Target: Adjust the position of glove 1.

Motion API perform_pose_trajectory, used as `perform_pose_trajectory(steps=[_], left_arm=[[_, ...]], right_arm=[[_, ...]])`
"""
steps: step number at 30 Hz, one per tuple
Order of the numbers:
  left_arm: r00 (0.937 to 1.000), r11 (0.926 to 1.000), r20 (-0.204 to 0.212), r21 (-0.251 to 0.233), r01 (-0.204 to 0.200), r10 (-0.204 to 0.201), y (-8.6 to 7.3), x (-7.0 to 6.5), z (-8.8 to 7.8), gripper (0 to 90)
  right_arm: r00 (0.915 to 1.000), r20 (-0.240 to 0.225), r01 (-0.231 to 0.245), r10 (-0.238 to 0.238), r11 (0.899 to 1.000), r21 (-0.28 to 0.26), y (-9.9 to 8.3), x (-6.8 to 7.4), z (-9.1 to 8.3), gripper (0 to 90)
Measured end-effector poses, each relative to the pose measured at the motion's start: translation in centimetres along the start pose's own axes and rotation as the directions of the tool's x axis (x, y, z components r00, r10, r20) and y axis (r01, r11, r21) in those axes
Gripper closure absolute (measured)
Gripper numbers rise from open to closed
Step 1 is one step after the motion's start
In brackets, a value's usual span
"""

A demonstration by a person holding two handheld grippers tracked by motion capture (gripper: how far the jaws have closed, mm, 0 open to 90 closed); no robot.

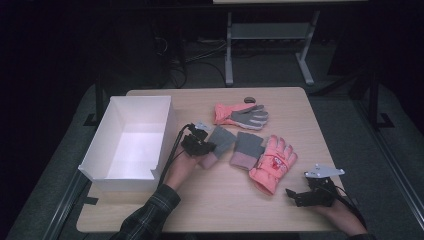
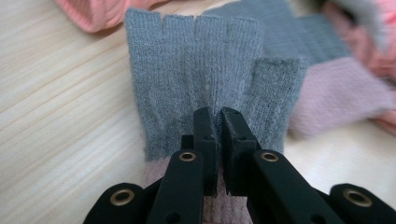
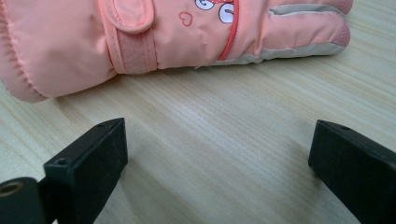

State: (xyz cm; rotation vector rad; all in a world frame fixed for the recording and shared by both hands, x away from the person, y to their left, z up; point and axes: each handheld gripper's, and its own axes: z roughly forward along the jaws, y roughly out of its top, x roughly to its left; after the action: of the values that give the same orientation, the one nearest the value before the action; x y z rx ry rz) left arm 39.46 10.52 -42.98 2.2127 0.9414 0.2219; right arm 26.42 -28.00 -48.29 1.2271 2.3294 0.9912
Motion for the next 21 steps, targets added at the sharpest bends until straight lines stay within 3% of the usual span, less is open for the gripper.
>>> perform_pose_trajectory(steps=[5, 11, 21], left_arm=[[0.9979, 0.9983, 0.029, -0.003, -0.059, 0.059, -0.4, -2.0, -1.9, 85.3], [0.9903, 0.9935, 0.083, 0.015, -0.113, 0.112, -1.2, -3.8, -3.0, 85.2], [0.9791, 0.9895, 0.15, 0.024, -0.143, 0.137, -3.3, -5.9, -4.3, 85.2]], right_arm=[[1.0, 0.001, 0.001, -0.001, 1.0, -0.001, 0.0, 0.0, 0.0, 4.3], [1.0, 0.0, 0.001, -0.001, 1.0, -0.001, 0.0, 0.0, 0.0, 4.3], [1.0, 0.0, 0.001, -0.001, 1.0, -0.002, 0.0, 0.0, 0.0, 4.5]])
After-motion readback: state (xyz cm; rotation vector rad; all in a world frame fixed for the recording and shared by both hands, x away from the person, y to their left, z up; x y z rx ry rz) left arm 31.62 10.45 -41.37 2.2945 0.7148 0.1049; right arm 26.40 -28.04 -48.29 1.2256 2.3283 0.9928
